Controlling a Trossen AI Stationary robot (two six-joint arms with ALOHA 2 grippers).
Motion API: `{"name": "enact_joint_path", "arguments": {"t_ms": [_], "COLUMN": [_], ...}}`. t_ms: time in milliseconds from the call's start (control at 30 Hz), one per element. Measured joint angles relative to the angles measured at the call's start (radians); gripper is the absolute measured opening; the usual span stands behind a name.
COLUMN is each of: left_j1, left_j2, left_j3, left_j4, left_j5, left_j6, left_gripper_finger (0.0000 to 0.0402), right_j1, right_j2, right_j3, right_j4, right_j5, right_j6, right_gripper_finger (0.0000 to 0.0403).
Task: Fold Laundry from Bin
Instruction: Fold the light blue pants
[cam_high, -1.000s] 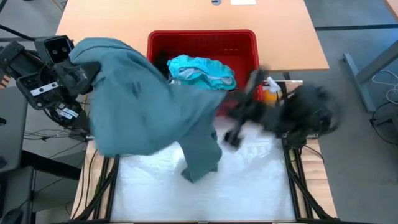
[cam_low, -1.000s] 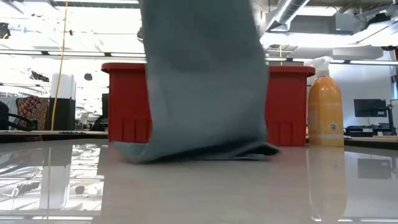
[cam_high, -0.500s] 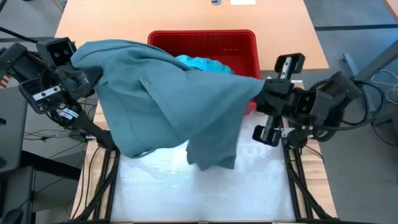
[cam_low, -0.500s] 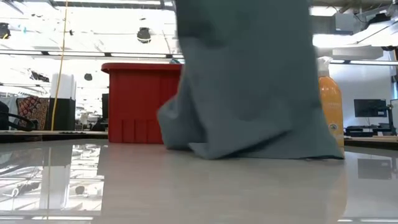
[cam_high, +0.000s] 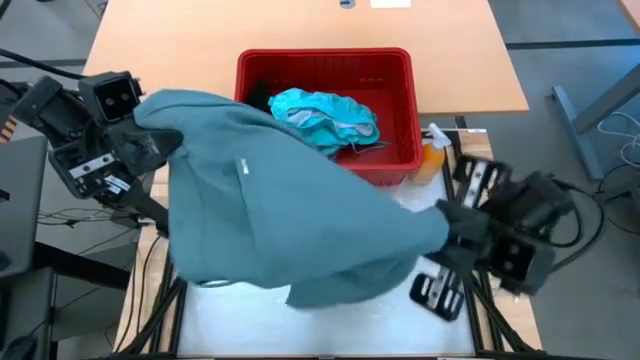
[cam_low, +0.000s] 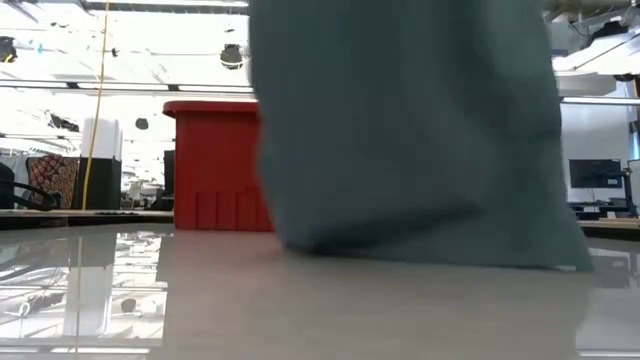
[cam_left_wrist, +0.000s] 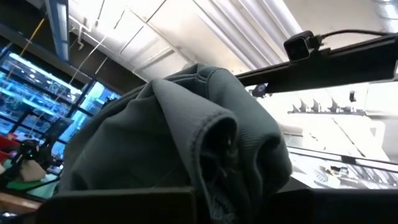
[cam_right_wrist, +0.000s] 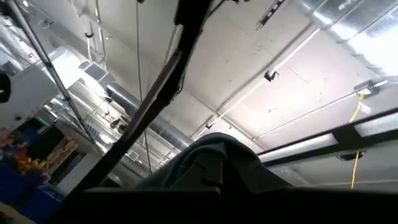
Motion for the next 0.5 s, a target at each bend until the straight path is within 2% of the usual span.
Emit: {"name": "enact_joint_path", "arguments": {"t_ms": [100,233,300,500], "left_j1": [0.001,0.021,0.034,0.090], "left_j2": [0.003,0.003,0.003,0.003], "left_j3": [0.000,0.000,0.000,0.000], "left_j4": [-0.001,0.000,0.002,-0.016], "left_j5": [0.002,0.004,-0.003,-0.028], "left_j6": [0.013,0.044,0.069,0.121], "left_gripper_finger": [0.0024,0.0025,0.0025,0.0025], "right_j1": [-0.015,-0.099,-0.148,-0.350], "right_j2": [0.010,0.009,-0.004,-0.040], "right_j3": [-0.006,-0.008,-0.005,-0.004], "right_j4": [-0.020,-0.019,-0.020,-0.087], "right_j5": [0.053,0.233,0.284,0.287], "right_j6": [-0.071,-0.152,-0.170,-0.166], "right_gripper_finger": [0.0019,0.0019,0.0019,0.0019]}}
